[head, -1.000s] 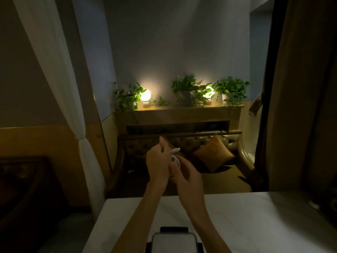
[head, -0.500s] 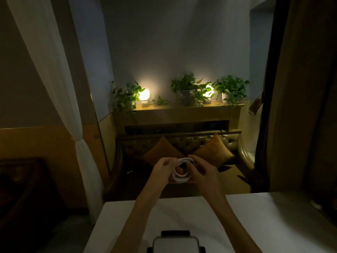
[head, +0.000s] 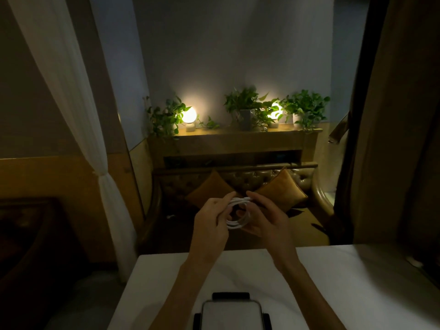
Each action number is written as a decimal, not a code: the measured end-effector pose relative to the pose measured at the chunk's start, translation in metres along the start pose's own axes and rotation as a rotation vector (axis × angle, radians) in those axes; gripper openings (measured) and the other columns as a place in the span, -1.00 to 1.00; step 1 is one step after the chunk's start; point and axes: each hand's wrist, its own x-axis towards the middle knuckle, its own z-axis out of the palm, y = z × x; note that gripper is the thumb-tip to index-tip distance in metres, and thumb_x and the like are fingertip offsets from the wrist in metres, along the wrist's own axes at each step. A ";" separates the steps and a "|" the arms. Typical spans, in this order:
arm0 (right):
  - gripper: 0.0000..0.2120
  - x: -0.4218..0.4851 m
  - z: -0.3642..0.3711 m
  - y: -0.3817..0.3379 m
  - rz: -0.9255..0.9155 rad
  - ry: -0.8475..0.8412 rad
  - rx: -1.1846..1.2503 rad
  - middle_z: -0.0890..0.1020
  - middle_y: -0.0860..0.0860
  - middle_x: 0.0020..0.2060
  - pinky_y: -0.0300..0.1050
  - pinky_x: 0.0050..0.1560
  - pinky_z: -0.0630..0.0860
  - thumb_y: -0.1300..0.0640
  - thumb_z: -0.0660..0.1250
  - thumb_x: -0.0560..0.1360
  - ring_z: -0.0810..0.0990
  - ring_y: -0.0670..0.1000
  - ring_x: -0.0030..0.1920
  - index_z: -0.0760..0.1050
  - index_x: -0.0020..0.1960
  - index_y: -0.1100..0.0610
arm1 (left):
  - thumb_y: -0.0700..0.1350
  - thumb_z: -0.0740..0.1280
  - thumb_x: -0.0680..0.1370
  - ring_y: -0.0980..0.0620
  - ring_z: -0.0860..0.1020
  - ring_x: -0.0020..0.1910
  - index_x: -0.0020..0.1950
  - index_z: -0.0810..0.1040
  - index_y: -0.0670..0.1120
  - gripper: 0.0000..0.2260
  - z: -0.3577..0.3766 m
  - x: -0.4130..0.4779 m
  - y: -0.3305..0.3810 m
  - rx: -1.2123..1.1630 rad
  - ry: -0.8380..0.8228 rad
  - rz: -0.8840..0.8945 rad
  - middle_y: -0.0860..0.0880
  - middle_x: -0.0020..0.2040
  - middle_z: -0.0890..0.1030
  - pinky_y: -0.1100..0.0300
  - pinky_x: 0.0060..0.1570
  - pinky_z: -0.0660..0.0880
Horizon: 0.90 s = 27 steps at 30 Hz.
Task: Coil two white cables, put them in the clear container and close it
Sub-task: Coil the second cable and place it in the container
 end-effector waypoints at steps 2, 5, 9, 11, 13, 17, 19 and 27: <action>-0.76 0.001 0.001 -0.004 0.008 -0.010 0.019 0.65 -0.05 0.08 -0.15 -0.12 0.65 0.16 0.31 0.55 0.67 -0.06 0.05 0.51 0.20 0.02 | -0.25 0.23 0.59 0.33 0.53 0.03 0.30 0.51 -0.07 -0.71 -0.001 -0.001 0.001 -0.063 0.012 -0.048 -0.01 0.09 0.58 0.52 -0.02 0.46; -0.81 0.001 0.001 -0.007 -0.055 0.001 -0.104 0.64 -0.06 0.00 -0.12 -0.16 0.67 0.15 0.37 0.51 0.68 -0.06 0.00 0.50 0.11 0.00 | -0.23 0.27 0.57 0.19 0.59 0.00 0.25 0.55 -0.04 -0.72 -0.007 -0.001 0.007 -0.224 -0.056 -0.164 -0.05 0.08 0.62 0.43 -0.02 0.51; -0.85 0.003 -0.005 -0.011 -0.131 -0.012 -0.144 0.64 -0.04 -0.07 -0.20 -0.21 0.65 0.22 0.37 0.50 0.69 -0.06 -0.07 0.50 0.03 0.03 | -0.15 0.28 0.57 0.04 0.64 0.10 0.20 0.60 -0.03 -0.77 -0.029 0.007 0.013 -0.742 -0.335 -0.551 -0.05 0.12 0.67 0.27 0.00 0.59; -0.84 0.003 -0.009 -0.013 -0.159 -0.018 -0.157 0.64 -0.02 -0.11 -0.24 -0.24 0.63 0.26 0.37 0.50 0.69 -0.07 -0.11 0.51 -0.01 0.04 | -0.13 0.25 0.58 -0.03 0.63 0.12 0.18 0.61 -0.09 -0.77 -0.035 0.011 0.014 -0.846 -0.416 -0.661 -0.08 0.13 0.67 0.20 0.02 0.60; -0.81 0.001 -0.011 -0.016 -0.170 -0.029 -0.161 0.65 -0.04 -0.12 -0.28 -0.26 0.61 0.28 0.36 0.49 0.69 -0.11 -0.13 0.51 -0.03 0.01 | -0.16 0.26 0.57 -0.06 0.64 0.11 0.17 0.61 -0.13 -0.77 -0.034 0.014 0.016 -0.880 -0.430 -0.718 -0.12 0.13 0.67 0.15 0.04 0.60; -0.78 -0.001 -0.019 -0.023 -0.182 -0.092 -0.176 0.65 -0.06 -0.10 -0.33 -0.26 0.60 0.31 0.34 0.50 0.69 -0.15 -0.10 0.51 -0.02 0.00 | -0.26 0.32 0.49 -0.06 0.68 -0.01 0.11 0.61 -0.17 -0.79 -0.034 0.019 0.019 -0.885 -0.454 -0.775 -0.13 0.02 0.69 0.09 -0.03 0.62; -0.79 -0.002 -0.024 -0.026 -0.188 -0.126 -0.183 0.66 -0.03 -0.08 -0.32 -0.24 0.60 0.31 0.34 0.50 0.69 -0.14 -0.09 0.52 -0.01 0.01 | -0.26 0.35 0.45 -0.07 0.67 -0.01 0.14 0.58 -0.17 -0.73 -0.036 0.020 0.021 -0.881 -0.524 -0.819 -0.13 0.02 0.68 0.04 0.00 0.61; -0.85 -0.004 -0.039 -0.034 -0.339 -0.296 -0.337 0.65 -0.22 -0.09 -0.34 -0.07 0.58 0.03 0.28 0.49 0.68 -0.17 -0.05 0.51 0.03 -0.15 | -0.28 0.38 0.44 -0.15 0.56 0.12 0.25 0.50 -0.17 -0.63 -0.037 0.021 0.022 -0.698 -0.855 -0.772 -0.18 0.14 0.60 -0.07 0.24 0.47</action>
